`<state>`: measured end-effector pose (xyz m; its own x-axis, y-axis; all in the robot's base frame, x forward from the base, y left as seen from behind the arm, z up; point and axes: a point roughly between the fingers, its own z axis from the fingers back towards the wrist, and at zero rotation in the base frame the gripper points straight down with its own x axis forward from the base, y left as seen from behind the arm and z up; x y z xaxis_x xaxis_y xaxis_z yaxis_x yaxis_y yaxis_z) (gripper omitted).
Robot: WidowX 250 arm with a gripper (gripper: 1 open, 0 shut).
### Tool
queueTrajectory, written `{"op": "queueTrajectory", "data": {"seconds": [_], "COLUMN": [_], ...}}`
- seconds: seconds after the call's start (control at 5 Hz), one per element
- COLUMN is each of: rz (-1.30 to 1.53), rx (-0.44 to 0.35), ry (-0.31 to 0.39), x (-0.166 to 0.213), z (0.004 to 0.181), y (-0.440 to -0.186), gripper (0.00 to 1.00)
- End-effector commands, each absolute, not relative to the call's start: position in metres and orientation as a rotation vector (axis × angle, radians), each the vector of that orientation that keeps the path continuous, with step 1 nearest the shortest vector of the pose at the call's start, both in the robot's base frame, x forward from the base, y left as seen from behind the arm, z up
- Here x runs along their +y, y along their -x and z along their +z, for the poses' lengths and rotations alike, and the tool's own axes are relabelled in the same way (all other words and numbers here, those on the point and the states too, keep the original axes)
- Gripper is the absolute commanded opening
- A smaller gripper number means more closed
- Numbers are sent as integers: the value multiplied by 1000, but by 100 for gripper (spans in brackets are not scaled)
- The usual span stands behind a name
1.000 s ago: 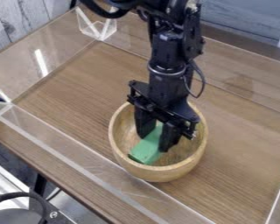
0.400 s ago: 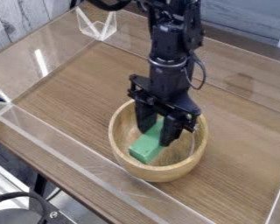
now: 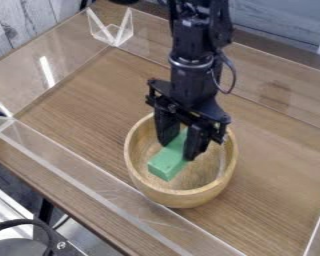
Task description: Remove the green block from inside the brown bowl and put it on the table
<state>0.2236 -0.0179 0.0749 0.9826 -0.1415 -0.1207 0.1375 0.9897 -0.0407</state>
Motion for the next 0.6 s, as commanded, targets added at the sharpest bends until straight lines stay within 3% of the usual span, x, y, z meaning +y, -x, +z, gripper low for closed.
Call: {"op": "queueTrajectory", "data": {"seconds": [0.0,0.4], "rz": [-126,-60], "rx": [33,-22], "ry": [35,19], "x": [-14,19], "z": [101,128], "y": [-238,-256], "gripper": [0,0]}}
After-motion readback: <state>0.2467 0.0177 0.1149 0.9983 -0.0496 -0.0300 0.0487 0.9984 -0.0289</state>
